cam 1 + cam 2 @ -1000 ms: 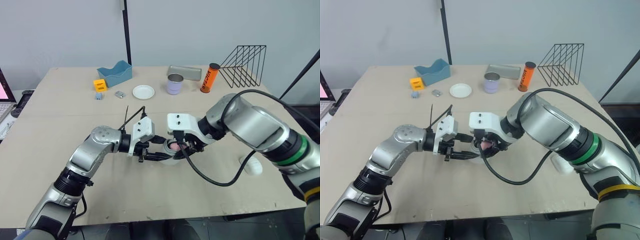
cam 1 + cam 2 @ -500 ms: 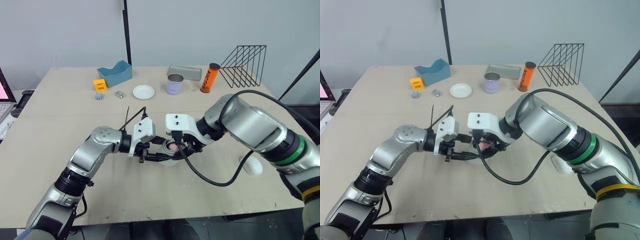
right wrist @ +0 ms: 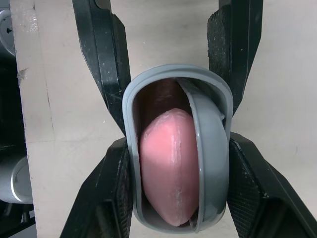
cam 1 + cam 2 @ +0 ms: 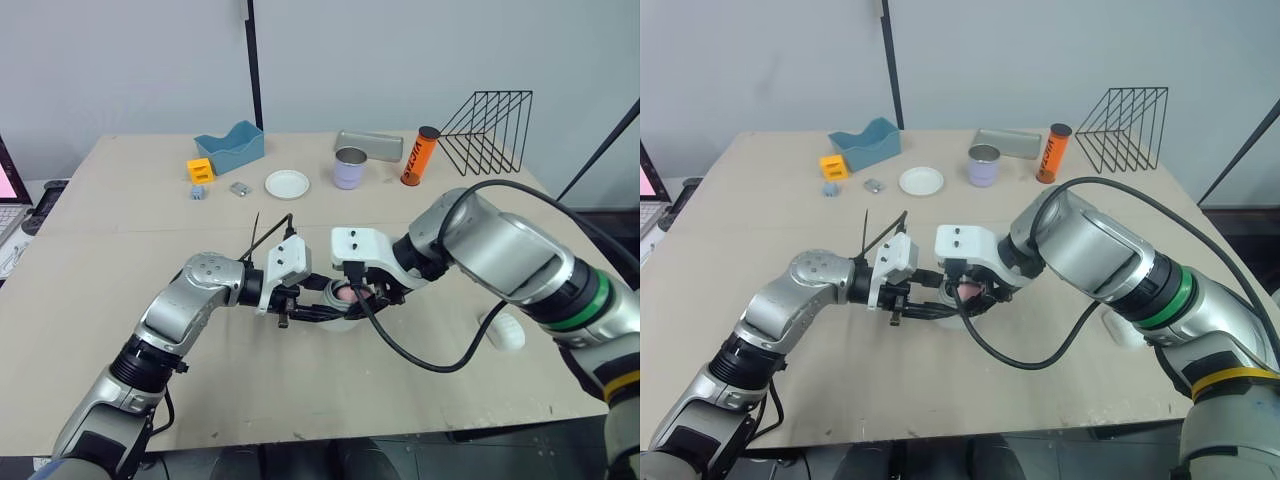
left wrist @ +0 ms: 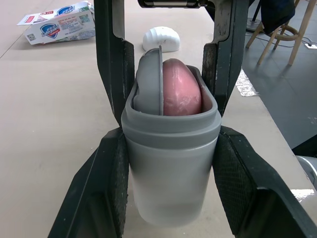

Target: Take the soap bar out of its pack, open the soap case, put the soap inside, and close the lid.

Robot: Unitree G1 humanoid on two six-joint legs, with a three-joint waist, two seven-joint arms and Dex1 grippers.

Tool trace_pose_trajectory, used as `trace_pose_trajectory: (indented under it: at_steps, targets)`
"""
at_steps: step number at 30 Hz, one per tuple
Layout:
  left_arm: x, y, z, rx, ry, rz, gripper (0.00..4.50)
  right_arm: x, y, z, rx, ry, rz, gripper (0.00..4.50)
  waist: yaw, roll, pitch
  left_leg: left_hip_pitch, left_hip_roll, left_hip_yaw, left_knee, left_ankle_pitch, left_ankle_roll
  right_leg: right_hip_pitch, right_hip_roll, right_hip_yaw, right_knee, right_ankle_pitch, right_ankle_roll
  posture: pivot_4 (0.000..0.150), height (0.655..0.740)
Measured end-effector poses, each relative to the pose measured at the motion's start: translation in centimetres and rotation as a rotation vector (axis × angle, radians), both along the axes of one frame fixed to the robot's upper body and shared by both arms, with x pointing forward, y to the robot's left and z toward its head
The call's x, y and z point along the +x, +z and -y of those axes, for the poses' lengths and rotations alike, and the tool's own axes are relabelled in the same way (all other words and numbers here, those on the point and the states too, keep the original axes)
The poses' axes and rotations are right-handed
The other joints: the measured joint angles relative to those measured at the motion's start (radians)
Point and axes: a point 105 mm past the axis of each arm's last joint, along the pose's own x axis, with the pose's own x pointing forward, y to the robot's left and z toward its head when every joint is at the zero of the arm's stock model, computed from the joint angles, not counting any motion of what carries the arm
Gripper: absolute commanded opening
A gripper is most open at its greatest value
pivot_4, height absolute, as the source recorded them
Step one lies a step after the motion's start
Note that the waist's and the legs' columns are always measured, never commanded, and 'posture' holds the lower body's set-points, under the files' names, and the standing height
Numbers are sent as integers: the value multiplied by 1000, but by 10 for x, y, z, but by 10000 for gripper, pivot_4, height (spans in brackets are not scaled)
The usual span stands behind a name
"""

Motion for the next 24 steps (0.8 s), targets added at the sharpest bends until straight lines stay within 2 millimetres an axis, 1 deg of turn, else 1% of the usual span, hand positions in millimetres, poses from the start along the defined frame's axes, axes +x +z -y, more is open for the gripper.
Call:
trace_pose_trajectory:
  at_steps: [15, 16, 17, 18, 19, 20, 21, 24]
  targets:
    - [2, 0, -1, -10, 0, 18, 18751, 3, 0, -3, 8, 3, 19, 20238, 0, 0, 0, 0, 0, 0, 0, 0, 0, 0, 0, 0, 0, 0, 0, 1500, 7393]
    - [2, 0, -1, -11, 0, 19, 18751, 3, 0, -3, 8, 3, 20, 29162, 0, 0, 0, 0, 0, 0, 0, 0, 0, 0, 0, 0, 0, 0, 0, 1500, 7393]
    - [2, 0, -1, -11, -1, 19, 18751, 3, 0, -3, 8, 3, 20, 29671, 0, 0, 0, 0, 0, 0, 0, 0, 0, 0, 0, 0, 0, 0, 0, 1500, 7393]
    - [3, 0, -1, -12, 3, 20, 18751, 3, 0, -2, 9, 1, 21, 36198, 0, 0, 0, 0, 0, 0, 0, 0, 0, 0, 0, 0, 0, 0, 0, 1500, 7393]
    - [3, 0, -1, -13, 9, 20, 18751, 3, 3, -4, 22, 6, 26, 37443, 0, 0, 0, 0, 0, 0, 0, 0, 0, 0, 0, 0, 0, 0, 0, 1500, 7393]
    - [4, 0, -1, -14, 12, 20, 18751, 3, 4, -5, 27, 8, 29, 39926, 0, 0, 0, 0, 0, 0, 0, 0, 0, 0, 0, 0, 0, 0, 0, 1500, 7393]
    - [5, 0, 3, -36, 17, 22, 18751, 2, 7, -6, 38, 18, 39, 44464, 0, 0, 0, 0, 0, 0, 0, 0, 0, 0, 0, 0, 0, 0, 1, 1500, 7393]
    - [7, -3, 3, -40, 33, 11, 18751, 2, 7, -7, 39, 23, 43, 44464, 0, 0, 0, 0, 0, 0, 0, 0, 0, 0, 0, 0, 0, 0, 1, 1500, 7393]
